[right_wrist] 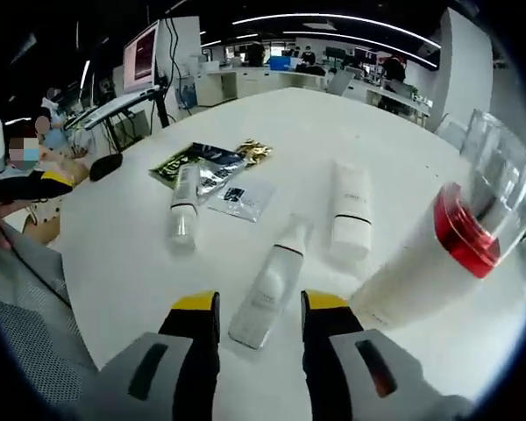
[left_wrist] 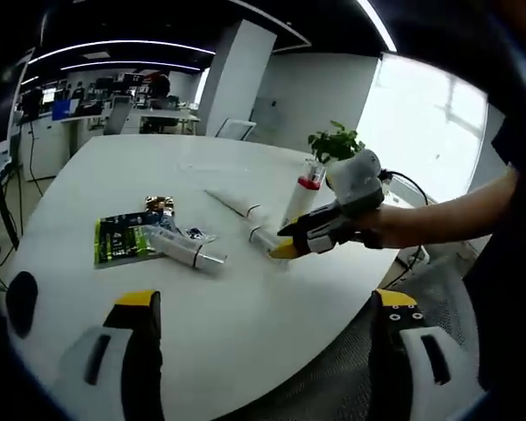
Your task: Arrange the skincare products in the storage area until every visible bottle or jar stands upright without overlapping.
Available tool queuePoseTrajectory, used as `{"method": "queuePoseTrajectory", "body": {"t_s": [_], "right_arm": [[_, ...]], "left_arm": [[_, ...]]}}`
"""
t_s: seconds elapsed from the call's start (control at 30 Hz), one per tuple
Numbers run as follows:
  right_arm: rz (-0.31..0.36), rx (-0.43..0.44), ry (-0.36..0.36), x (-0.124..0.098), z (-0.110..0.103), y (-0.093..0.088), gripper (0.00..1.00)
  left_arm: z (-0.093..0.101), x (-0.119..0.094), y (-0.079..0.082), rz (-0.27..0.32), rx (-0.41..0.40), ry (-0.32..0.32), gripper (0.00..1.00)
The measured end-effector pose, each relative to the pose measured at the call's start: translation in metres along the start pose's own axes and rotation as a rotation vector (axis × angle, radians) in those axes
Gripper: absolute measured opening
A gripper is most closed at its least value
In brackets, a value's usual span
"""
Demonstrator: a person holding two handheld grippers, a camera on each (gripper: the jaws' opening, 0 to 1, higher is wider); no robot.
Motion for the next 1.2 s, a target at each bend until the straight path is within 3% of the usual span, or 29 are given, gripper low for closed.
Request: {"method": "queuePoseTrajectory", "body": {"t_s": [0.53, 0.83, 0.97, 1.2], "right_arm": [[-0.064, -0.040, -0.074, 0.021, 0.009, 0.002, 0.23], [-0.005, -0.073, -0.062, 0.020, 0.002, 0.001, 0.20], [0.006, -0.008, -0.006, 0.021, -0.001, 0.000, 0.19], [0.051, -0.011, 0.029, -0.001, -0.010, 0.000, 0.19]], "left_arm": [[-0.003, 0.000, 0.002, 0.014, -0.019, 0.011, 0.92], [-0.004, -0.001, 0.002, 0.015, -0.021, 0.017, 0.91], [-0.006, -0.003, 0.005, 0.031, -0.046, 0.013, 0.91], [-0.001, -0.002, 0.008, 0.053, -0.075, 0.010, 0.90]]}}
Point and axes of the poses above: the point that each gripper's makers call its tool centre point, and the gripper's own axes: x roughly forward along the fingers, z roughly to its right, y roughly out of its top, the point moved 4 cm from there along -x, roughly backward along the fingers, and after that the axes turned 2 degrees about -x, right-handed, at the moved point
